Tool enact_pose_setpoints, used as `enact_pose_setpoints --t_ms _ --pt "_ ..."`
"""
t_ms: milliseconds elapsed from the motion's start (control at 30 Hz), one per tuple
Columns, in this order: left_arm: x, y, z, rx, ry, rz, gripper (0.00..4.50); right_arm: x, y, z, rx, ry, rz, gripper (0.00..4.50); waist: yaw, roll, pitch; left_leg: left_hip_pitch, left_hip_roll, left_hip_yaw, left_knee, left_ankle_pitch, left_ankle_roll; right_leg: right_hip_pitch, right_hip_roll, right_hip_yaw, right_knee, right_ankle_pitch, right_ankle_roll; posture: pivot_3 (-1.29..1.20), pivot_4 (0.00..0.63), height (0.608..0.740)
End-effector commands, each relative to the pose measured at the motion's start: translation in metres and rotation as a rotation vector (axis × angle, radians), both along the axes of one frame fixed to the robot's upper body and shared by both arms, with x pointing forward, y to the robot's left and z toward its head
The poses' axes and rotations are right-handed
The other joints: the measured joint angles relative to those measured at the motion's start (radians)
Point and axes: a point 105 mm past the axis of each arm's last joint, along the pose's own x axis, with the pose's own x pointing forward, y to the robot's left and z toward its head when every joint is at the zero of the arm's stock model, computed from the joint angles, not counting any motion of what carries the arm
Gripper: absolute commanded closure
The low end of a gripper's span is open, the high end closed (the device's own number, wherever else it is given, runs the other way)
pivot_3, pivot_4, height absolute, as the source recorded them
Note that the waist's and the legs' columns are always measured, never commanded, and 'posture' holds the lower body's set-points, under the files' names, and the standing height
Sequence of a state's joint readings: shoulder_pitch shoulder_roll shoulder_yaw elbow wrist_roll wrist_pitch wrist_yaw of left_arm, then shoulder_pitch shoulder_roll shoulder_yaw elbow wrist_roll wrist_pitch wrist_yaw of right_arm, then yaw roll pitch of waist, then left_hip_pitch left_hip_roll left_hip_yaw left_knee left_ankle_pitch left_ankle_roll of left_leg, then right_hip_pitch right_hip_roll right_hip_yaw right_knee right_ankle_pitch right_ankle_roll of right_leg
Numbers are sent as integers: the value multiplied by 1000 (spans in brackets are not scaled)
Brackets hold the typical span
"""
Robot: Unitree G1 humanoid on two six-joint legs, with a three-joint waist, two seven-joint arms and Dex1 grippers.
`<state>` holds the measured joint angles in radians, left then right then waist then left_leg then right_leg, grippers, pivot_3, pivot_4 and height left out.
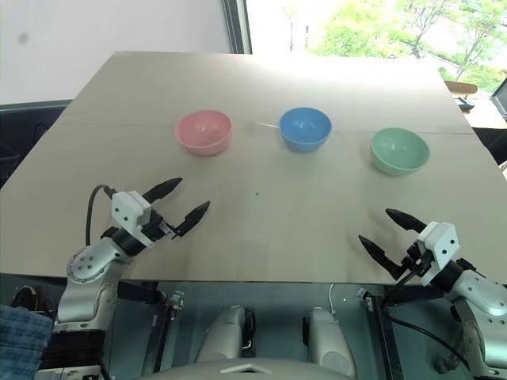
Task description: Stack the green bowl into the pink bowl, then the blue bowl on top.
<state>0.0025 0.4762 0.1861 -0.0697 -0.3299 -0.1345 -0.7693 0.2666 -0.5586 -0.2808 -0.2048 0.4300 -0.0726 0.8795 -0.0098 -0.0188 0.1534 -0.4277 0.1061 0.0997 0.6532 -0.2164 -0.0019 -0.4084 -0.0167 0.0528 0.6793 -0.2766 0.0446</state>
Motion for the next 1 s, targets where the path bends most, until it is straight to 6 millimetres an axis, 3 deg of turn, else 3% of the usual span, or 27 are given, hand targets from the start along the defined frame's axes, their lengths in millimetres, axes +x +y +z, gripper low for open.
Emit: enact_pose_setpoints --t_ms 33,667,800,1000 --pt "1 -3 11 6 -42 -21 0 -2 3 7 -1 -37 9 78 0 0 0 0 0 0 0 0 0 0 0 0 0 0 0 0 150 740" --pt "2 -9 15 40 -58 -41 0 -3 8 2 6 -30 24 78 0 0 -1 0 0 0 0 0 0 0 0 0 0 0 0 0 150 740" --pt "8 -7 15 40 -47 -4 0 -1 16 13 6 -88 59 78 0 0 -1 0 0 0 0 0 0 0 0 0 0 0 0 0 150 740" --pt "26 -4 21 44 -38 93 0 10 39 45 44 -187 110 78 -1 0 -1 1 0 0 0 0 0 0 0 0 1 0 0 0 150 740"
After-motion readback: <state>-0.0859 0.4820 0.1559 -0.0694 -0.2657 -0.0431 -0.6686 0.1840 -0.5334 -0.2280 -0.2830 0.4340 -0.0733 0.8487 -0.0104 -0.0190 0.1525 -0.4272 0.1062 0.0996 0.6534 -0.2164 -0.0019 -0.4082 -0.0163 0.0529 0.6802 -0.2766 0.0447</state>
